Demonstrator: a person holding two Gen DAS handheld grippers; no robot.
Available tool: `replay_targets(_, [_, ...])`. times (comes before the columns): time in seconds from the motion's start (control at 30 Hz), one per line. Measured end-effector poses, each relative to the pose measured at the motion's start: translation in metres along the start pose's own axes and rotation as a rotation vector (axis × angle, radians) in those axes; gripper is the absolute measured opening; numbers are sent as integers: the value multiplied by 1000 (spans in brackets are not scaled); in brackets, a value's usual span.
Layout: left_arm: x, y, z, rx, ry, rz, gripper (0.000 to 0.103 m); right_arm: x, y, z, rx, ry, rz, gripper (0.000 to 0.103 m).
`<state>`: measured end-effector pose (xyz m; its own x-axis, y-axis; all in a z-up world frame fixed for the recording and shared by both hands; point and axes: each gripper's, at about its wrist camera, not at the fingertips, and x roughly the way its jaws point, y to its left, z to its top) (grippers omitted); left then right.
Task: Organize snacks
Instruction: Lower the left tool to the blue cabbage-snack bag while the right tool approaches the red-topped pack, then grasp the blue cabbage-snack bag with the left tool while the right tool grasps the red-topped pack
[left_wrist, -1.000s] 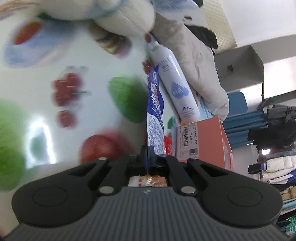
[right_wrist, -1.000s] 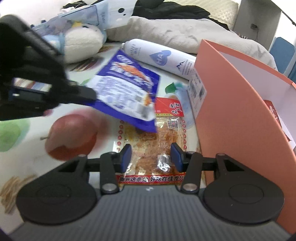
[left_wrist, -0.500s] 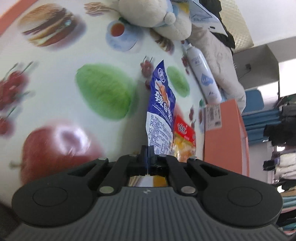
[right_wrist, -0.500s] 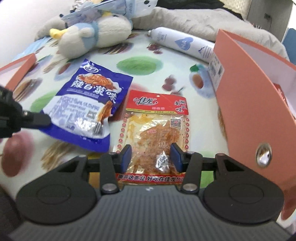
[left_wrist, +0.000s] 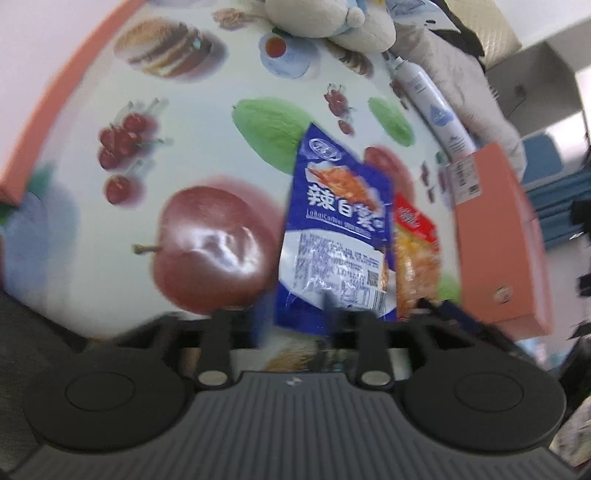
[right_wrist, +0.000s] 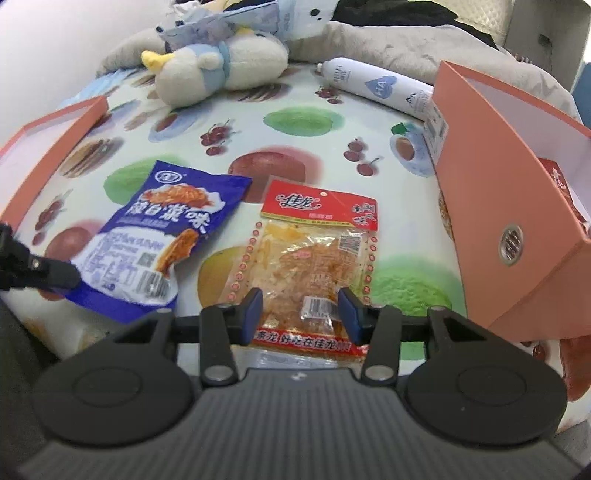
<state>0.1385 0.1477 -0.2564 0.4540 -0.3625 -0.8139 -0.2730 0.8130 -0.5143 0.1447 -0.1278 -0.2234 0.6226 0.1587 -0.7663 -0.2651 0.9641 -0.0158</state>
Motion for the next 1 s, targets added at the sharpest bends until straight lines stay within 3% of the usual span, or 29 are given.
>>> replay_targets(0.03, [-5,-2,-1,20,-20,4,67,0,-2,0,4,-8,-2,55])
replay_targets(0.1, [-9,-8,1,55,-40,-5,72,1,-4,1,4,-19,-9,66])
replay_targets(0.23, [-9,-27,8,125,-68,36,90,7,-5,5,-12,-22,-9,74])
replay_targets(0.33, [1,-46,14,187,-72,49,95,17,-5,8,-20,1,-29,74])
replay_targets(0.5, [25,-70,22,259,-54,86,96,26,-6,4,-13,25,9,74])
replay_targets(0.57, [36,-76,24,281,-42,102,97,24,-4,4,-20,23,13,68])
replay_targets(0.73, [51,-85,27,310,-26,135,97,18,5,3,-100,6,-12,37])
replay_targets(0.87, [59,-94,26,352,-31,169,97,14,5,1,-154,-6,-36,27])
replay_targets(1.0, [69,-101,22,413,-35,218,97,8,-6,4,-106,-7,-19,19])
